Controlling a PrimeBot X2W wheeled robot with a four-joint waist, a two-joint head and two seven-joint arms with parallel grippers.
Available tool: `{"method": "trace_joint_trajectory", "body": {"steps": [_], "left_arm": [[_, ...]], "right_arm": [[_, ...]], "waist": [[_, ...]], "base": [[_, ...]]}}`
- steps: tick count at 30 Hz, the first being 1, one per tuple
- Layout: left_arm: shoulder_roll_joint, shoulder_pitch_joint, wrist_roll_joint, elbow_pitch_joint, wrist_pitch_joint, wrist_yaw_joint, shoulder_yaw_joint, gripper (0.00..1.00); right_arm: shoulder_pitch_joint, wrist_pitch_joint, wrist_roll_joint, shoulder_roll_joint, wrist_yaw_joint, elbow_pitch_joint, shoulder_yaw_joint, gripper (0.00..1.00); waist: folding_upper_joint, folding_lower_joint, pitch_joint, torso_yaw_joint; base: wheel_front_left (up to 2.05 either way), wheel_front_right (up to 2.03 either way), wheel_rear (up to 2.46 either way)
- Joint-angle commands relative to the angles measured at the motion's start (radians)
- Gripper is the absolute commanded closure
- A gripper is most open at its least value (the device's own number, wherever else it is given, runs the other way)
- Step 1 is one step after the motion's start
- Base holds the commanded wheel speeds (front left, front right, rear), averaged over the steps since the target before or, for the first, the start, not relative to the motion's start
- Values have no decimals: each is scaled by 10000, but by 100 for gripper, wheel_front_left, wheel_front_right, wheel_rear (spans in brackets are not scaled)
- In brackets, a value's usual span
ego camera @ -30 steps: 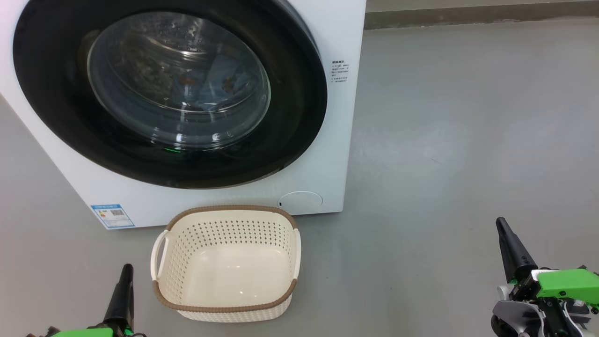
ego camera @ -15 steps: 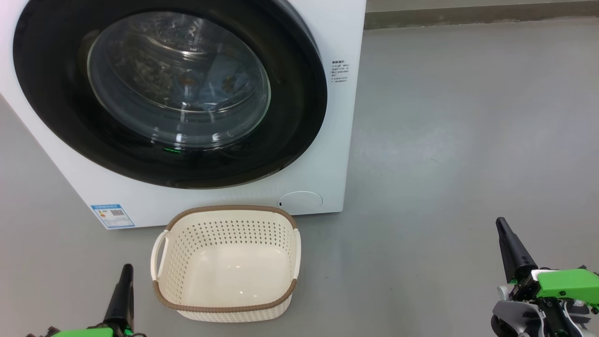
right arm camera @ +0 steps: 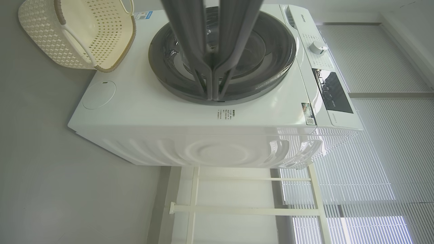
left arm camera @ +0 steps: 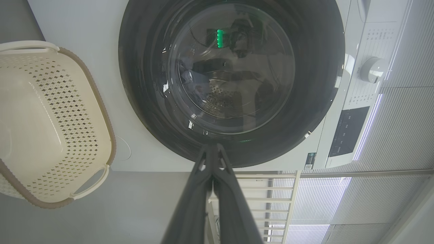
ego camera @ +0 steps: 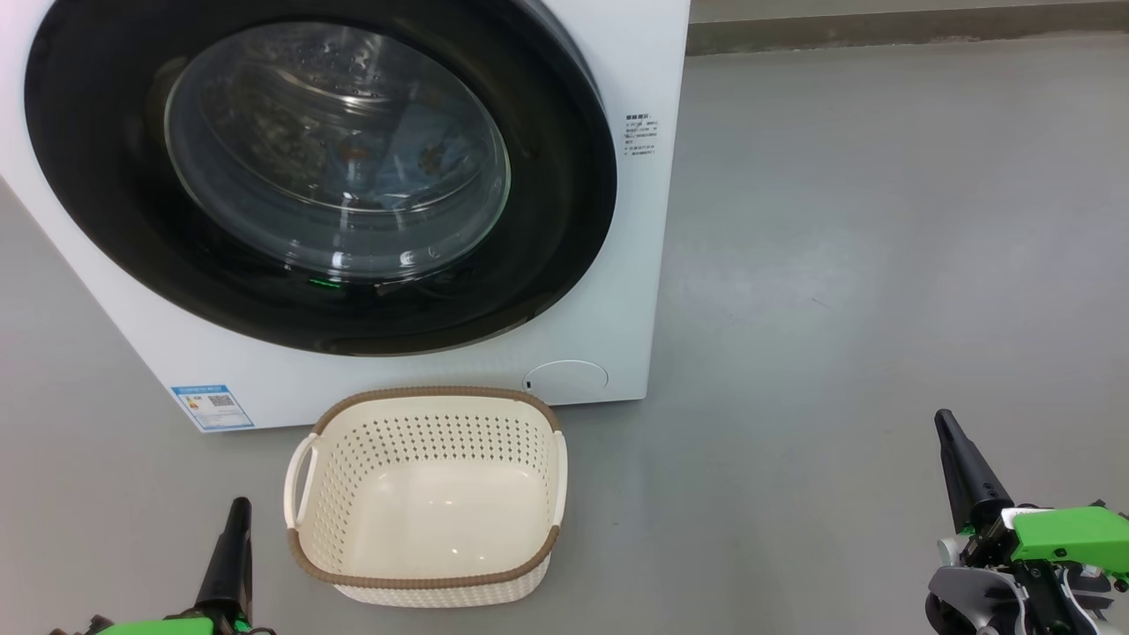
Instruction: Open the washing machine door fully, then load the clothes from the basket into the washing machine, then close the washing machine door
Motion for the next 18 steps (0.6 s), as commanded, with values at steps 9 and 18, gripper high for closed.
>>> {"method": "trace_joint_trajectory", "body": {"steps": [9, 18], "left_arm": [[85, -478, -71, -281, 68, -69, 328, 100], [85, -478, -71, -281, 68, -69, 328, 100]], "right_arm": [[-202, 55, -22, -93, 4, -305, 179, 100], [-202, 55, -22, -93, 4, -305, 179, 100]], "waist": [[0, 0, 0, 0], [0, 0, 0, 0]], "base": [[0, 0, 0], [0, 0, 0]]}}
